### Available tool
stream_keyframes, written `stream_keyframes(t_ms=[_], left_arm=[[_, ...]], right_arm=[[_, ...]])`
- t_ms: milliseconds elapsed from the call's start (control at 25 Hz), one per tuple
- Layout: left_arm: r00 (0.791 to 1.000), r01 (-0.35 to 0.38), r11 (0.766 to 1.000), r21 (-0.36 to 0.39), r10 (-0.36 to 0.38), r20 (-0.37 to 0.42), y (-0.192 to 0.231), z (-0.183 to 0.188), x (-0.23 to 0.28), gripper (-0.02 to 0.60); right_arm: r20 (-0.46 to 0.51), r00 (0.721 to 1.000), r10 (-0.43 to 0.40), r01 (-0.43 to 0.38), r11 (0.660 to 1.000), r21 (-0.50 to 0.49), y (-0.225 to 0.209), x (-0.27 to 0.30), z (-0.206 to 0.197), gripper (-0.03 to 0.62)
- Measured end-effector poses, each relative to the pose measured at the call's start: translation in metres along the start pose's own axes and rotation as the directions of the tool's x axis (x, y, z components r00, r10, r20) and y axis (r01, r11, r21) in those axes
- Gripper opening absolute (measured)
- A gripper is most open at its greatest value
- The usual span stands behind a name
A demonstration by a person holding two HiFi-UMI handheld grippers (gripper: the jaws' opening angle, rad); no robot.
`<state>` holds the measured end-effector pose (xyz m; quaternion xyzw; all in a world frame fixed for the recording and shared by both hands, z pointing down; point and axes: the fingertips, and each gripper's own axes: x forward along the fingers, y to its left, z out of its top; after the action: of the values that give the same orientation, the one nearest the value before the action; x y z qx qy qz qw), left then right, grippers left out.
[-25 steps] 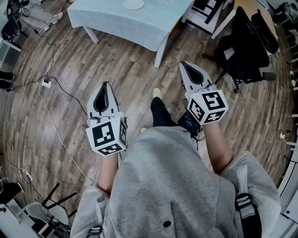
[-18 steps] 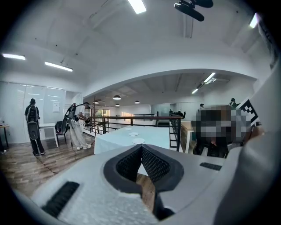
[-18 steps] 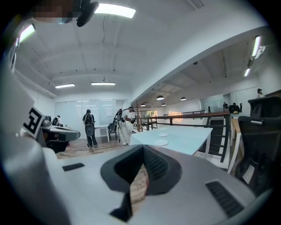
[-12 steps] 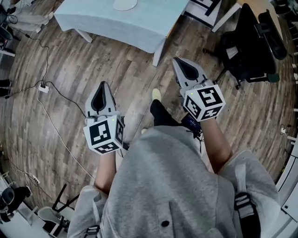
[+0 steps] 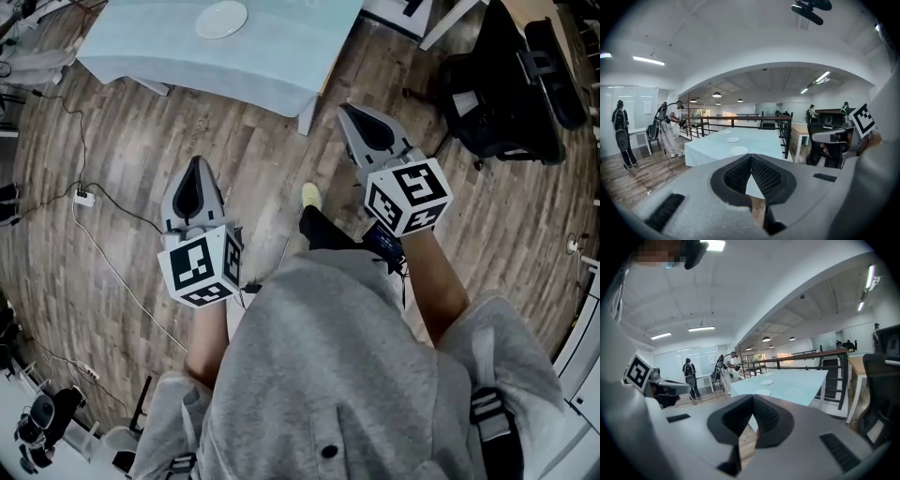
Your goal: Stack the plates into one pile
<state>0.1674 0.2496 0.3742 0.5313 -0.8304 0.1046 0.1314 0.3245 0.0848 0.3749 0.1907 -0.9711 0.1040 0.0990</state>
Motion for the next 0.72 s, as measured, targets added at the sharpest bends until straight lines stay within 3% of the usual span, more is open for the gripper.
stream_keyframes(t_ms=[720], left_arm=[[0.998,-0.060,0.998,-0.002,0.060,-0.027,0.005,0.028,0.094,0.017]], right_arm=[[-0.020,0.997,0.072,-0.072,0.997,-0.009,-0.055,0.084,0.023,0.025]])
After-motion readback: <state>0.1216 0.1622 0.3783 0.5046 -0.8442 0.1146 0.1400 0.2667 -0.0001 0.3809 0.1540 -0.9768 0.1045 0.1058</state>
